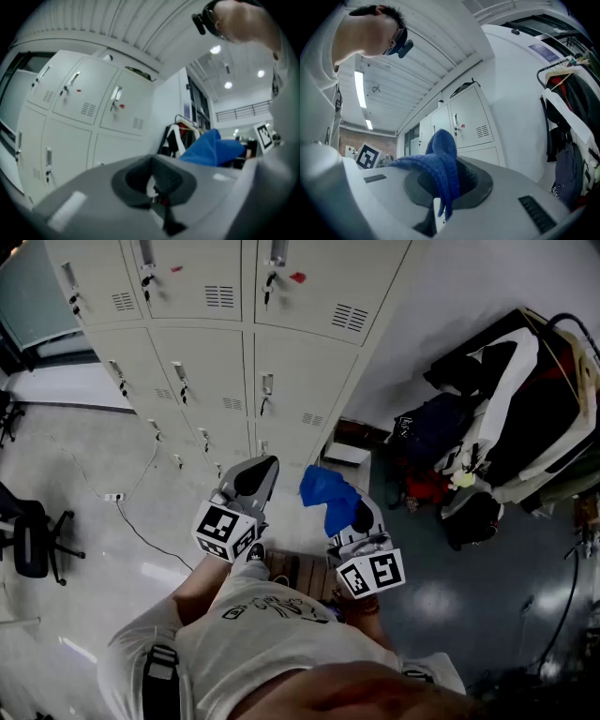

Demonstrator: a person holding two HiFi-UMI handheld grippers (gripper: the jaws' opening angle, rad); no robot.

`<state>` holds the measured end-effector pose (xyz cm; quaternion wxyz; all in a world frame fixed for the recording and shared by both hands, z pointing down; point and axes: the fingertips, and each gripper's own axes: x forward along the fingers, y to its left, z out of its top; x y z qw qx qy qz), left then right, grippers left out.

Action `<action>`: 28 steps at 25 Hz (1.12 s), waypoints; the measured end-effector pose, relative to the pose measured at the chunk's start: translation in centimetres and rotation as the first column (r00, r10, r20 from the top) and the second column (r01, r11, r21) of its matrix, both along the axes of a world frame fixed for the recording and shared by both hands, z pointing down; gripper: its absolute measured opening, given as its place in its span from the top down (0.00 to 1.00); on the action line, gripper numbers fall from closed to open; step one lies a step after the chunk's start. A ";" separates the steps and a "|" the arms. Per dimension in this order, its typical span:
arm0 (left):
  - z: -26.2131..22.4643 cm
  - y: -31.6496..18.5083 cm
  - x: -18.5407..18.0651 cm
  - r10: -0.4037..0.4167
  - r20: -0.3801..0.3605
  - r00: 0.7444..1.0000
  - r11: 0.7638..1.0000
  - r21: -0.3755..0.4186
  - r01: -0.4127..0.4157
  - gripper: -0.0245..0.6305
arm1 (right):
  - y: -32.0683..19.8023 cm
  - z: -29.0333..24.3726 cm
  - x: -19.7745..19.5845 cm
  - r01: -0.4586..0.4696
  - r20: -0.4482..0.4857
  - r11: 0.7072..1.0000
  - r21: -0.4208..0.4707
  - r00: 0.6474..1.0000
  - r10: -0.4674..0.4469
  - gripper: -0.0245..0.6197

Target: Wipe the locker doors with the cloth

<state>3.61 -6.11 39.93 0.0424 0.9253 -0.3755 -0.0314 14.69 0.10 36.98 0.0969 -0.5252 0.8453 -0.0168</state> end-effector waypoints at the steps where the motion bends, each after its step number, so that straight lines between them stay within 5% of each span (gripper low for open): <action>1: -0.3 -0.8 -0.4 0.003 0.000 1.000 1.000 0.006 -0.003 0.96 | -1.0 -0.2 -0.4 -0.002 -0.001 1.000 0.003 1.000 0.002 0.91; 10: -5.0 -8.4 -4.9 0.004 -0.010 1.000 0.995 0.099 -0.003 0.96 | -9.3 -3.4 -4.9 0.008 -0.100 0.999 0.049 0.995 -0.003 0.91; 16: -11.8 -14.9 -5.1 -0.001 0.030 1.000 0.979 0.204 -0.005 0.96 | -15.8 -11.4 -6.6 0.034 -0.265 0.972 0.231 0.964 0.029 0.91; 20: -19.8 -18.6 -4.4 -0.030 0.045 0.999 0.949 0.314 0.014 0.96 | -19.9 -20.7 -7.4 0.062 -0.413 0.908 0.414 0.902 0.126 0.91; 25: -30.3 -22.1 -4.2 -0.073 0.045 0.996 0.907 0.418 0.048 0.96 | -25.2 -31.3 -10.1 0.098 -0.581 0.824 0.557 0.756 0.303 0.91; 28: -34.8 -23.7 -4.9 -0.094 0.031 0.995 0.894 0.442 0.071 0.96 | -28.3 -37.0 -12.0 0.115 -0.605 0.768 0.630 0.693 0.393 0.91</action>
